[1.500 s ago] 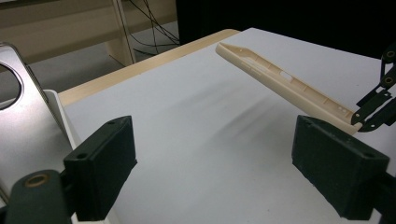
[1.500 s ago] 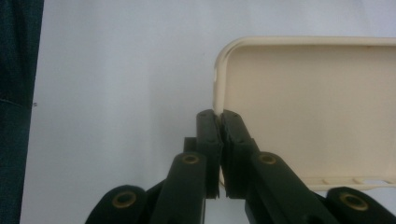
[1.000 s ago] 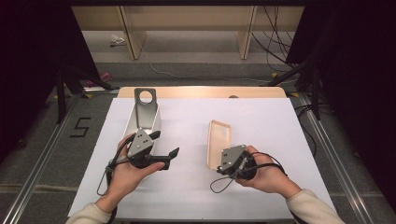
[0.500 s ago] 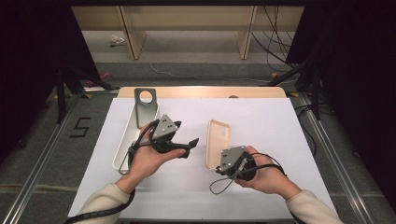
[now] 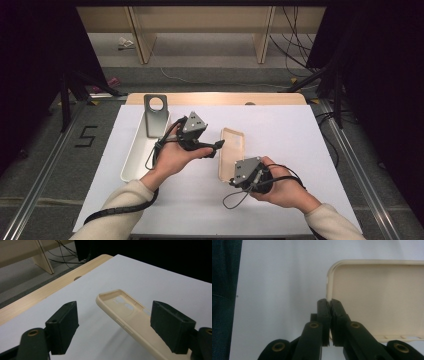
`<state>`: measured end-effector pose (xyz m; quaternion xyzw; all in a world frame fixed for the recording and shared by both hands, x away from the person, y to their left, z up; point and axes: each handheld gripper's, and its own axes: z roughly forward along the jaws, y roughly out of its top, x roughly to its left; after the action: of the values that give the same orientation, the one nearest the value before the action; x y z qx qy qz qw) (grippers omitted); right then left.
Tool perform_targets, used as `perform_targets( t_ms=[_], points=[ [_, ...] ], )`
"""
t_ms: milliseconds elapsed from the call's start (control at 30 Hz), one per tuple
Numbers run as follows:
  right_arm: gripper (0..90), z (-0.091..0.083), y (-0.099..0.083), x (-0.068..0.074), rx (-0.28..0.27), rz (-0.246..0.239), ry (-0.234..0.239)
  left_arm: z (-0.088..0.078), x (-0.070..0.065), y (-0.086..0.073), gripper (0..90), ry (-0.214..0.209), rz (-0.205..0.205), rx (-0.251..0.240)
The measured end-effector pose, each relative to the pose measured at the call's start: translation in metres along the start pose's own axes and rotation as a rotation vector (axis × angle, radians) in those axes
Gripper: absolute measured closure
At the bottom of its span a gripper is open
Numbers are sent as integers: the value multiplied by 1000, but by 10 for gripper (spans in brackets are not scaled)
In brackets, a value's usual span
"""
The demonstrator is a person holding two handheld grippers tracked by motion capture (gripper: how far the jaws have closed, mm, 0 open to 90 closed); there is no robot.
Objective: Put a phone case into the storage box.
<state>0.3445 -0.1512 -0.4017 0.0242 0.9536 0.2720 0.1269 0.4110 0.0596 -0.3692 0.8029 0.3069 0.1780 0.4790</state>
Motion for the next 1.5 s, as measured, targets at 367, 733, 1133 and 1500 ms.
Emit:
perform_targets(
  t_ms=[367,733,1133,1500],
  points=[
    [876,2,4,2,-5,-13,-2,23,7,4,382,14,-29,83],
    [876,1,6,3,-8,-20,-6,40,10,9,512,23,-95,161],
    [876,1,8,5,-8,-34,-14,47,14,7,596,13,-184,214],
    [877,4,10,8,7,-52,-8,43,15,10,704,-12,-304,198]
  ],
)
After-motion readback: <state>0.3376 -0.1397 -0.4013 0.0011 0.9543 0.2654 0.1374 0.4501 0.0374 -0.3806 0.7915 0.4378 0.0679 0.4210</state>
